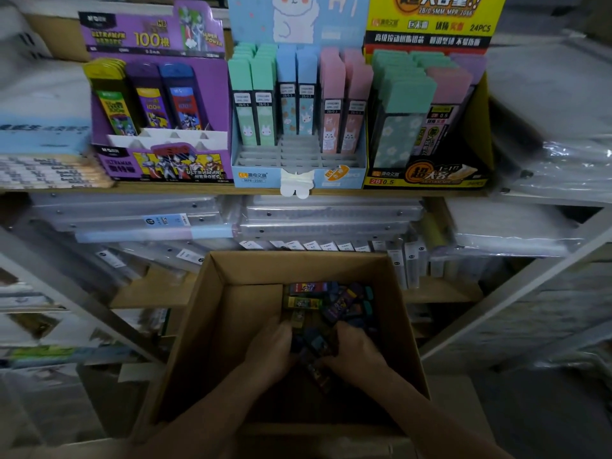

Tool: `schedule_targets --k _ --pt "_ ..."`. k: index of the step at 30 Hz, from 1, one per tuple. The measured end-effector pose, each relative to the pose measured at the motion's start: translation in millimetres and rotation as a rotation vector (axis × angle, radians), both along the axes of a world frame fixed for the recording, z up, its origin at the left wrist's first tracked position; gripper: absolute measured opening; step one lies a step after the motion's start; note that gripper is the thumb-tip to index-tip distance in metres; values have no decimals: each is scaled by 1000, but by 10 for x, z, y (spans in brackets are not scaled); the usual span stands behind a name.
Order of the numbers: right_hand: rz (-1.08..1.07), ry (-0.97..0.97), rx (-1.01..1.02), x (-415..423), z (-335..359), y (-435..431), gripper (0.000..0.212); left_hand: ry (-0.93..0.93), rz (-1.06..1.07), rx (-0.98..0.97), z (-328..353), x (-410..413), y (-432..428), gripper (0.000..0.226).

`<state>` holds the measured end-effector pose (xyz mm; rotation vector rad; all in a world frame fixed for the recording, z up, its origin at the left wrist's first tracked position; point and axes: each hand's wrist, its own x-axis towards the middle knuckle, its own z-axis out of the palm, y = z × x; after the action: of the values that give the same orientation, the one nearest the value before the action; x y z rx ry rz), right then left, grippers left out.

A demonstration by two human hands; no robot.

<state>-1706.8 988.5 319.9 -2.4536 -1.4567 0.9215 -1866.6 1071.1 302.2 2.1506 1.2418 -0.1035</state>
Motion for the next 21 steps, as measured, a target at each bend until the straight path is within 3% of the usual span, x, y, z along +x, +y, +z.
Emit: schedule_targets --k 4,9,15,21 --pt "-59 86 -20 35 -22 1 53 -124 95 -138 9 13 18 58" --pt "-117 186 -79 28 -31 1 61 -233 221 -247 13 0 33 38" --pt "-158 249 -58 20 6 -9 48 -301 346 -393 -31 84 47 34" --pt "-230 455 -53 25 42 14 47 -441 523 -586 19 107 27 16"
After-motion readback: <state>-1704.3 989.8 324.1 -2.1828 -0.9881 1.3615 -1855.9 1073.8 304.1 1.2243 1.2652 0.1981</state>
